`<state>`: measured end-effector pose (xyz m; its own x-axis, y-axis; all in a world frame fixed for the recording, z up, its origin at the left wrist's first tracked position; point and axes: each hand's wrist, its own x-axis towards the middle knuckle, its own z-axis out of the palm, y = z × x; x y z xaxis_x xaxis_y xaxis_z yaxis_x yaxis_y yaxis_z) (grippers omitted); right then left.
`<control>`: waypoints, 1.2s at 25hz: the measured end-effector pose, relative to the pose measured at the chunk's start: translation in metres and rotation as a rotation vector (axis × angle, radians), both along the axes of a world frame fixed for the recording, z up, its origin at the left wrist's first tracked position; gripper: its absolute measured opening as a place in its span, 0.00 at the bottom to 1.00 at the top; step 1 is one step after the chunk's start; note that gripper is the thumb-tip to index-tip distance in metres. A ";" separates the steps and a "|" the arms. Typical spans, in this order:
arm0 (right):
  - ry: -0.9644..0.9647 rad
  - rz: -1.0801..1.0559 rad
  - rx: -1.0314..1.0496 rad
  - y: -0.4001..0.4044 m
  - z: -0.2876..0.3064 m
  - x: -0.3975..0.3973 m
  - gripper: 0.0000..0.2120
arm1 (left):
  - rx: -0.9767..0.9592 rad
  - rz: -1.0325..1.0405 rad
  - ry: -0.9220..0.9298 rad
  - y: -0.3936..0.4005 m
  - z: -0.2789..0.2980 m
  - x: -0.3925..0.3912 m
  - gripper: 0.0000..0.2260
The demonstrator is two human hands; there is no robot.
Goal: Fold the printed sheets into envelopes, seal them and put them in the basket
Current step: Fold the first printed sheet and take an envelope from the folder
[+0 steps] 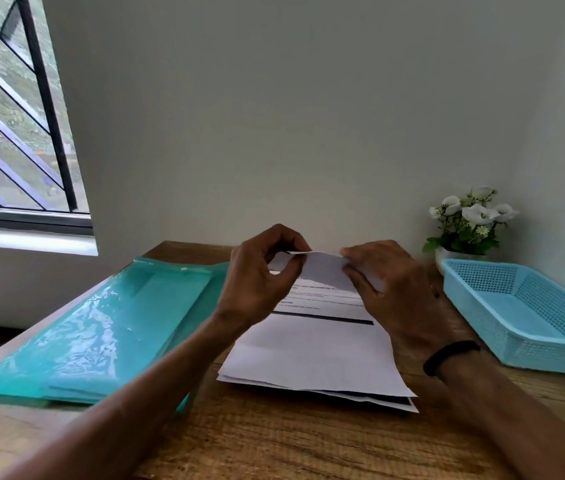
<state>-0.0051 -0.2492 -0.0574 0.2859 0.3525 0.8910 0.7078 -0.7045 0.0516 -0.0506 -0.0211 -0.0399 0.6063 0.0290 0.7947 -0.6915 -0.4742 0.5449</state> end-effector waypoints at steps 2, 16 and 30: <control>-0.027 -0.009 -0.038 0.001 -0.004 0.001 0.10 | 0.093 0.030 -0.044 -0.001 -0.003 -0.004 0.05; 0.099 -0.118 -0.045 -0.027 0.012 0.000 0.05 | 0.556 0.335 -0.145 0.051 -0.007 0.023 0.11; 0.566 -0.185 -0.248 -0.022 0.015 -0.098 0.07 | 0.027 0.451 0.322 0.103 0.038 0.010 0.16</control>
